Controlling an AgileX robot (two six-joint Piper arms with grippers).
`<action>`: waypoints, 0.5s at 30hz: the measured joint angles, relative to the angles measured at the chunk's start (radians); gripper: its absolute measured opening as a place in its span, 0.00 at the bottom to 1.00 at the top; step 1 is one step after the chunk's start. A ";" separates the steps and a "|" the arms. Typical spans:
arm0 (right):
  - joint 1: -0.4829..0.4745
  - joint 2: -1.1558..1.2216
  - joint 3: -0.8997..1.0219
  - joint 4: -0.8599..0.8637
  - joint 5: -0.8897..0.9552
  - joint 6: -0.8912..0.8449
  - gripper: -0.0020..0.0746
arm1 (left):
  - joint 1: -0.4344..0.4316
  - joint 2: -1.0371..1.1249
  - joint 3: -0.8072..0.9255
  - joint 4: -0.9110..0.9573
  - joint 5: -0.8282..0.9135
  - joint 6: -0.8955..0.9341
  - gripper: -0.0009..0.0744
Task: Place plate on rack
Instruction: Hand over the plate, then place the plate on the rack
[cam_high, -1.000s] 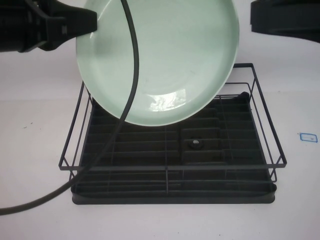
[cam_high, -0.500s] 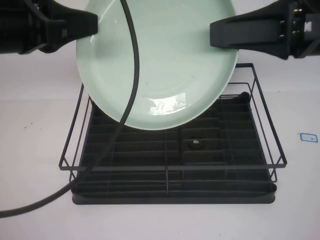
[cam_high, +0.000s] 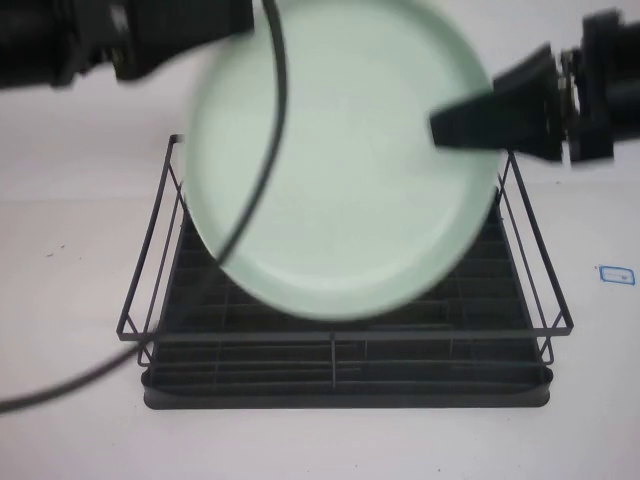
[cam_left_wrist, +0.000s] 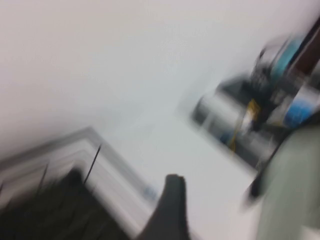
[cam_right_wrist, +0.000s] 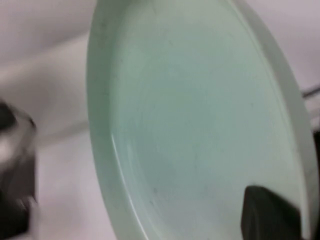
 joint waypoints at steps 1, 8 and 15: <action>0.000 0.000 0.000 -0.049 -0.002 -0.014 0.14 | 0.000 -0.011 0.000 -0.034 -0.005 0.005 0.88; 0.000 0.000 0.000 -0.255 -0.089 -0.038 0.14 | 0.000 -0.147 0.000 -0.263 -0.018 0.085 0.93; 0.000 -0.028 0.000 -0.441 -0.269 -0.052 0.14 | 0.000 -0.373 0.000 -0.182 -0.020 0.064 0.93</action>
